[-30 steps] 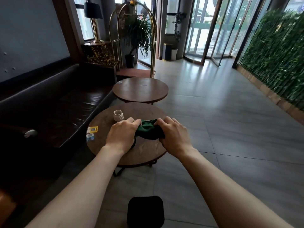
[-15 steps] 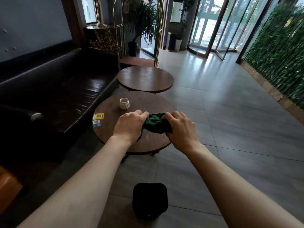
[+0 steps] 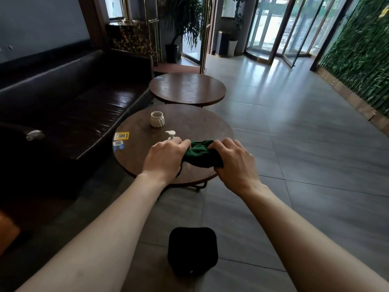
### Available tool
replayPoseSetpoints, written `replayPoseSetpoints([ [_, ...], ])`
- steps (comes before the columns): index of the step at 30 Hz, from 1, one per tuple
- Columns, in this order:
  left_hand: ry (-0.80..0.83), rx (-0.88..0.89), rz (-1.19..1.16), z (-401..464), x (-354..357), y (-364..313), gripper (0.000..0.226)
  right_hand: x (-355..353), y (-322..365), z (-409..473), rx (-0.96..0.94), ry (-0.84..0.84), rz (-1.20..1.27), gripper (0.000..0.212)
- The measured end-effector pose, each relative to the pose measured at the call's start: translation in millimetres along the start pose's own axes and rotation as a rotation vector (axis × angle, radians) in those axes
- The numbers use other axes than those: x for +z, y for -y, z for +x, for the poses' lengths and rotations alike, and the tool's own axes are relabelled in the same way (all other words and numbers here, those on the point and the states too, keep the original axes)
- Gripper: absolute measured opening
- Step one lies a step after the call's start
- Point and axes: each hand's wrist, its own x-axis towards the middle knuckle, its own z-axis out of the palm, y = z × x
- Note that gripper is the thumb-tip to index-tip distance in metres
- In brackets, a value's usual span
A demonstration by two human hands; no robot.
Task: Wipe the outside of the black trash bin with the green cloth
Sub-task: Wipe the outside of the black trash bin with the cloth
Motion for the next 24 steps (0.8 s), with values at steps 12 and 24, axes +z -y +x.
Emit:
replayPoseSetpoints([
  [12,0.002,0.018,0.001,-42.7,183.1,5.1,0.038,178.4,-53.1,-44.3,0.035,-0.013,0.050,0.047],
  [24,0.008,0.025,-0.046,-76.4,329.0,17.1,0.037,326.7,-88.9,-80.3,0.081,-0.050,0.090,0.052],
])
